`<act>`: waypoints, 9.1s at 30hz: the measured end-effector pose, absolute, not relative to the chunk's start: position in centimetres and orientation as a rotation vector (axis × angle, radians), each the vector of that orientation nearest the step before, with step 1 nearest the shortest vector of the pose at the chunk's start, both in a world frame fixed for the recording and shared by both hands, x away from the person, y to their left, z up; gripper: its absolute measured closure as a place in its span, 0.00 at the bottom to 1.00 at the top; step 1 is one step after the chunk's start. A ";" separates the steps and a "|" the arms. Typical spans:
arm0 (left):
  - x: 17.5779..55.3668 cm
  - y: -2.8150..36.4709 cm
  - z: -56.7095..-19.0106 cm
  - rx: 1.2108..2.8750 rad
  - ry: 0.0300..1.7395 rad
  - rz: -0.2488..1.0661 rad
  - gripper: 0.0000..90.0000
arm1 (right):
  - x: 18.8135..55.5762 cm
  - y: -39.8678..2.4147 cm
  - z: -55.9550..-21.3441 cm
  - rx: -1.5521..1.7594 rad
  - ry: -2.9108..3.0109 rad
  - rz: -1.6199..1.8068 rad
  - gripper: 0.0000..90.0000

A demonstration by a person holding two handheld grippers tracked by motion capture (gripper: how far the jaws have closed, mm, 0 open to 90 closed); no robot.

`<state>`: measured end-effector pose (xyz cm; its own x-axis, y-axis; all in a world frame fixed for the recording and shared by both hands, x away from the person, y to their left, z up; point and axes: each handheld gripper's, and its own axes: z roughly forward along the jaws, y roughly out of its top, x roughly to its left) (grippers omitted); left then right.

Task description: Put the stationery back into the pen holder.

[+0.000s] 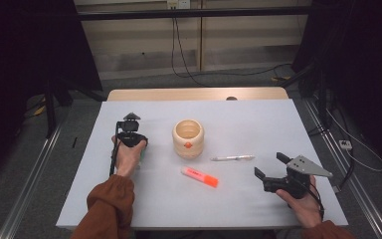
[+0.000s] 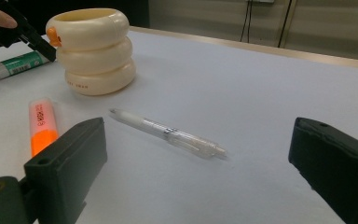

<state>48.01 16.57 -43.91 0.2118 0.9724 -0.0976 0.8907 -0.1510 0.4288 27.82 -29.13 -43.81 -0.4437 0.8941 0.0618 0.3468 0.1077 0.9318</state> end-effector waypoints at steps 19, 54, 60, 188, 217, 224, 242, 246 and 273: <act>47.7 16.5 -43.1 2.096 1.633 0.283 0.73 | 27.8 -29.2 -43.8 1.212 1.852 1.330 0.04; 44.6 16.9 -39.0 1.892 1.261 0.453 0.73 | 27.8 -29.2 -43.8 1.207 1.852 1.330 0.04; 44.0 17.1 -38.1 1.820 1.182 0.511 0.73 | 27.7 -29.2 -43.8 1.207 1.851 1.331 0.04; 45.3 5.4 -40.3 1.836 0.796 0.426 0.73 | 27.8 -29.1 -43.8 1.203 1.855 1.346 0.04; 45.1 7.2 -38.9 1.825 0.820 0.421 0.06 | 27.7 -29.1 -43.8 1.201 1.855 1.344 0.04; 44.4 8.0 -37.9 1.820 0.812 0.420 0.05 | 27.8 -29.1 -43.8 1.200 1.857 1.342 0.04; 42.2 12.1 -38.0 1.826 0.837 0.442 0.05 | 27.8 -29.0 -43.8 1.201 1.861 1.342 0.04; 41.3 12.9 -38.3 1.840 0.842 0.417 0.06 | 27.8 -29.0 -43.8 1.203 1.862 1.340 0.04; 35.2 16.5 -40.8 1.881 0.839 0.431 0.06 | 27.8 -28.9 -43.8 1.202 1.863 1.336 0.04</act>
